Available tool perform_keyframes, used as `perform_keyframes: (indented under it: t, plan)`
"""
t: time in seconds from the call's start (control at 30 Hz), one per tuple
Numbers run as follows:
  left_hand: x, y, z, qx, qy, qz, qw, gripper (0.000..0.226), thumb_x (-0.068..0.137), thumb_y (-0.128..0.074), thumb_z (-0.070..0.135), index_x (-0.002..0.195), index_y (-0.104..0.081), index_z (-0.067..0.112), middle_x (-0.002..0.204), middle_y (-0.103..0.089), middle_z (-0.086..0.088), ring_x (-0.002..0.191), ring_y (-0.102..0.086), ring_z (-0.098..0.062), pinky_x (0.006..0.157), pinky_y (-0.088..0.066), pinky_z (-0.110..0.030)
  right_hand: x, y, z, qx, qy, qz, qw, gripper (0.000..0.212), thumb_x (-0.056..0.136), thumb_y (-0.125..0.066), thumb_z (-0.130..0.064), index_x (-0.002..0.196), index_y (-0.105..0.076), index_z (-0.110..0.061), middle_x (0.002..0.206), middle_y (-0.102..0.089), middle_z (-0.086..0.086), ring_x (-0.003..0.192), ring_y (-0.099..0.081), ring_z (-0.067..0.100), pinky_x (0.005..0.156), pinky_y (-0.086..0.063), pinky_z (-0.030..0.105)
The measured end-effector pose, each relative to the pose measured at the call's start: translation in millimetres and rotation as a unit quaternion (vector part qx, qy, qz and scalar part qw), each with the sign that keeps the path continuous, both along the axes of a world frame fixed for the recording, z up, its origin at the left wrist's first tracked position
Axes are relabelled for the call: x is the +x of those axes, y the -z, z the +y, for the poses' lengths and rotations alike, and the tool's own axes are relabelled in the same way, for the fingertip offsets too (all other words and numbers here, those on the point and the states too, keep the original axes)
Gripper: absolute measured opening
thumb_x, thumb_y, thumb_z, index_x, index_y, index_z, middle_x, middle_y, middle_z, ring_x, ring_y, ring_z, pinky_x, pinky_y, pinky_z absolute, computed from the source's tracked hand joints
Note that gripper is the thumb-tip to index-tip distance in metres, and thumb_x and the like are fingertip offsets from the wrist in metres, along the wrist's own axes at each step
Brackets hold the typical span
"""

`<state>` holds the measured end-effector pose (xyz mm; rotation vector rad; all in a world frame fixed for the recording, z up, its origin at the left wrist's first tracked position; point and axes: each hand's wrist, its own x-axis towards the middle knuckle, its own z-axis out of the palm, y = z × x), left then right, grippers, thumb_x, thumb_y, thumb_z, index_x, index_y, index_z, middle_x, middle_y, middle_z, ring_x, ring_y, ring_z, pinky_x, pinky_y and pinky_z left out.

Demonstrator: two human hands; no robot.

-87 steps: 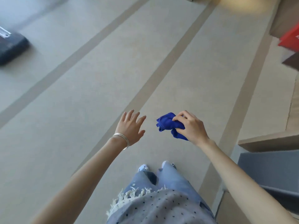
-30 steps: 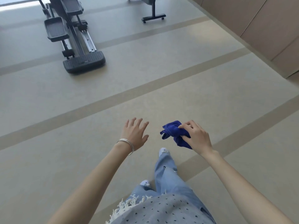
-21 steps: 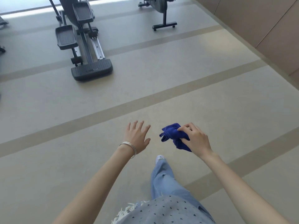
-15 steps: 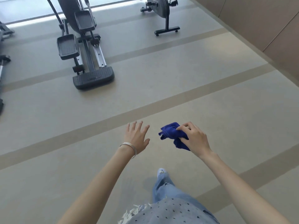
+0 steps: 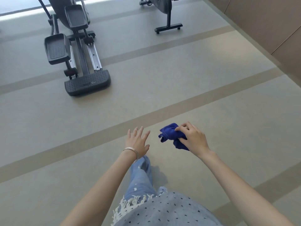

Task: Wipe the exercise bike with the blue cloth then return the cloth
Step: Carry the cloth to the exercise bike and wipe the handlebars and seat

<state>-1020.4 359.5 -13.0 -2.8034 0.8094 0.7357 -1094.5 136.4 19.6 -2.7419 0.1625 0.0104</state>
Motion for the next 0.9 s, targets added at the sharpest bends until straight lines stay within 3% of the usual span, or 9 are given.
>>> perform_keyframes:
  t: [0.23, 0.53, 0.9]
  plan:
    - [139, 6, 9, -0.021, -0.032, 0.015, 0.999, 0.067, 0.095, -0.038, 0.042, 0.150, -0.005, 0.027, 0.159, -0.008, -0.008, 0.146, -0.009, -0.029, 0.118, -0.008, -0.047, 119, -8, 10, 0.008, 0.017, 0.018, 1.000, 0.030, 0.073, -0.065, -0.014, 0.099, -0.062, -0.027, 0.100, -0.058, -0.009, 0.086, -0.054, 0.019, 0.062, -0.036, 0.025]
    - [254, 10, 8, -0.025, -0.013, 0.016, 0.999, 0.065, 0.094, -0.040, 0.041, 0.150, -0.010, 0.026, 0.158, -0.010, -0.010, 0.145, -0.010, -0.030, 0.118, -0.009, -0.047, 236, -2, 24, 0.013, 0.009, 0.030, 0.999, 0.028, 0.074, -0.066, -0.015, 0.101, -0.063, -0.026, 0.101, -0.058, -0.008, 0.086, -0.055, 0.021, 0.060, -0.041, 0.028]
    - [404, 21, -62, -0.039, -0.010, 0.011, 0.999, 0.063, 0.095, -0.039, 0.038, 0.150, -0.011, 0.025, 0.158, -0.011, -0.010, 0.144, -0.014, -0.030, 0.118, -0.013, -0.042, 390, 17, -58, 0.032, 0.008, 0.047, 0.998, 0.029, 0.076, -0.062, -0.018, 0.102, -0.060, -0.030, 0.102, -0.055, -0.011, 0.092, -0.054, 0.016, 0.061, -0.046, 0.029]
